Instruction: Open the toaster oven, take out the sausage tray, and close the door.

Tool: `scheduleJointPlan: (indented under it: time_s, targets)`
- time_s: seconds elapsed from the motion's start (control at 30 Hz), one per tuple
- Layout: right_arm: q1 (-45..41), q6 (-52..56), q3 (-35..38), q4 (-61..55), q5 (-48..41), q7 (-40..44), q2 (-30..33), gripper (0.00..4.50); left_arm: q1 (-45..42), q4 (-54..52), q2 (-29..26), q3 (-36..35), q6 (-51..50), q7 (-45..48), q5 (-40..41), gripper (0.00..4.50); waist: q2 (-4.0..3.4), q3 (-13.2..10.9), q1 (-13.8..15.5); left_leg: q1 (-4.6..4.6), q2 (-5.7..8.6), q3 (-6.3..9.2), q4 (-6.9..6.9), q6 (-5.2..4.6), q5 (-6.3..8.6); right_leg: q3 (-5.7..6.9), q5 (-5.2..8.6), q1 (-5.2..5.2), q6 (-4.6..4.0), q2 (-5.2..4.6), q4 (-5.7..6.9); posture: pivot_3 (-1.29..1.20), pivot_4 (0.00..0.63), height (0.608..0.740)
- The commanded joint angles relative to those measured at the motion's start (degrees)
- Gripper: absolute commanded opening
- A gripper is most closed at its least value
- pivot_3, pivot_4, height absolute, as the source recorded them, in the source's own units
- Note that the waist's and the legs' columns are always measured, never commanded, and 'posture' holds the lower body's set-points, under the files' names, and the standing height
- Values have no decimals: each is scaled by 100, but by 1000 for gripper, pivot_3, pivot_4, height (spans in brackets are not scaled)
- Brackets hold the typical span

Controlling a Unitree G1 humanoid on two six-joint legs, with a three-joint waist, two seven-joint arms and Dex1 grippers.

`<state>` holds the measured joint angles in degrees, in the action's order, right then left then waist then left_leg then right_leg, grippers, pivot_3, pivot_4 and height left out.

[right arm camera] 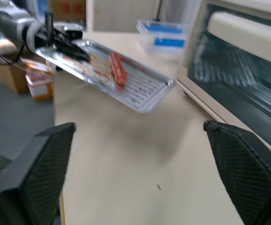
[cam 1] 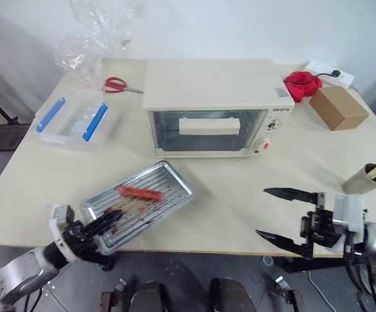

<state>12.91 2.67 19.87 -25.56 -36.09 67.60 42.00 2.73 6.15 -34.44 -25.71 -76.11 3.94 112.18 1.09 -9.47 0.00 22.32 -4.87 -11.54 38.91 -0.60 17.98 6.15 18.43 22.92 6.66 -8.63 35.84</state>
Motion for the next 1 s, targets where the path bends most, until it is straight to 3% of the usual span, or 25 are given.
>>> scheduleJointPlan:
  time_s: [0.03,0.27,0.43,0.77,1.0]
  targets:
    - [383,-226,480,-4,101,72,53,4479,-577,275,-25,700,-90,47,82,0,-1,0,41,0,1,1,0,-1,0,-1,0,-1,0,0,0,0,150,740]
    - [873,-310,811,-117,184,-151,-67,4479,-1780,971,-33,1680,-259,108,-177,0,-3,0,37,-4,4,2,2,-5,2,-2,0,-11,1,0,-1,0,150,740]
    - [1278,-468,960,-290,303,-352,-267,4479,-2899,1468,375,2420,-624,451,-1546,0,-11,4,171,-5,16,14,9,-10,0,4,-2,-26,3,0,-8,0,150,740]
    - [1567,-661,1014,-261,431,-494,-340,4479,-3458,1640,1259,2663,-722,1475,-3447,0,-44,23,319,-6,40,21,13,-34,14,-1,-6,-47,10,-19,-30,0,150,740]
    - [1515,-638,990,-233,435,-554,-300,4479,-3669,1840,1546,2851,-831,1811,-4537,0,-64,35,354,-5,78,44,13,-59,16,0,-6,-61,10,-51,-32,0,150,740]
